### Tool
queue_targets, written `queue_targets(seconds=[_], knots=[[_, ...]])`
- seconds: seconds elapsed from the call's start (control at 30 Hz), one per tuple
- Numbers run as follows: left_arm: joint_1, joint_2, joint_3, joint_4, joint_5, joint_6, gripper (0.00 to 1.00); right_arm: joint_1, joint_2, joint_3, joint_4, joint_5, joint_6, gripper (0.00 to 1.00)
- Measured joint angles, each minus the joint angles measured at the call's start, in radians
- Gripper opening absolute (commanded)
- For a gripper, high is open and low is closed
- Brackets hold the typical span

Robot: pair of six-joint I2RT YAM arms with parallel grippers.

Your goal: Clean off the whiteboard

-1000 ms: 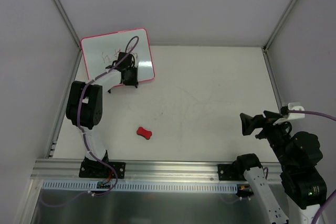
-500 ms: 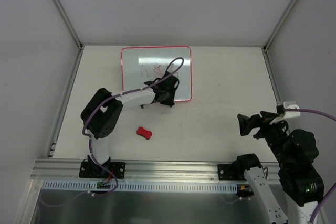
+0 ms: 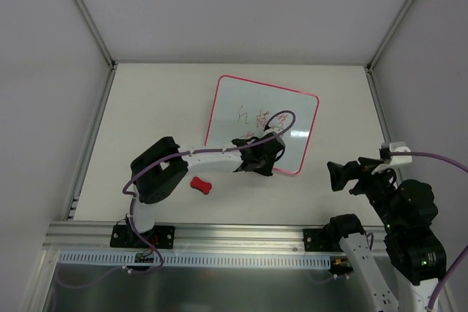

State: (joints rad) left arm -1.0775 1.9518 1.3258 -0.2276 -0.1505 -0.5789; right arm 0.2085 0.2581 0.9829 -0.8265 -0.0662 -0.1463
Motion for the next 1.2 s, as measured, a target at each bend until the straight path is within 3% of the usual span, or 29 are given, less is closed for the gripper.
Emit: queue_targets(seconds=[0.07, 0.13, 0.57, 0.77, 0.97, 1.2], knots=[[-0.002, -0.008, -0.02, 0.017, -0.01, -0.01, 0.0, 0.0, -0.006, -0.008, 0.0, -0.003, 0.003, 0.99], [-0.003, -0.024, -0.045, 0.039, -0.013, -0.013, 0.16, 0.0, -0.01, -0.017, 0.0, -0.003, 0.005, 0.99], [-0.016, -0.149, -0.089, -0.013, -0.039, 0.001, 0.88, 0.0, -0.013, -0.038, 0.0, -0.018, 0.012, 0.99], [-0.007, -0.313, -0.109, -0.097, -0.15, -0.067, 0.91, 0.0, -0.013, -0.038, 0.0, -0.026, 0.02, 0.99], [0.115, -0.585, -0.34, -0.182, -0.219, -0.283, 0.97, 0.0, -0.013, -0.043, 0.001, -0.029, 0.032, 0.99], [0.242, -0.679, -0.568, -0.315, -0.219, -0.493, 0.89, 0.0, -0.011, -0.065, 0.01, -0.033, 0.047, 0.99]])
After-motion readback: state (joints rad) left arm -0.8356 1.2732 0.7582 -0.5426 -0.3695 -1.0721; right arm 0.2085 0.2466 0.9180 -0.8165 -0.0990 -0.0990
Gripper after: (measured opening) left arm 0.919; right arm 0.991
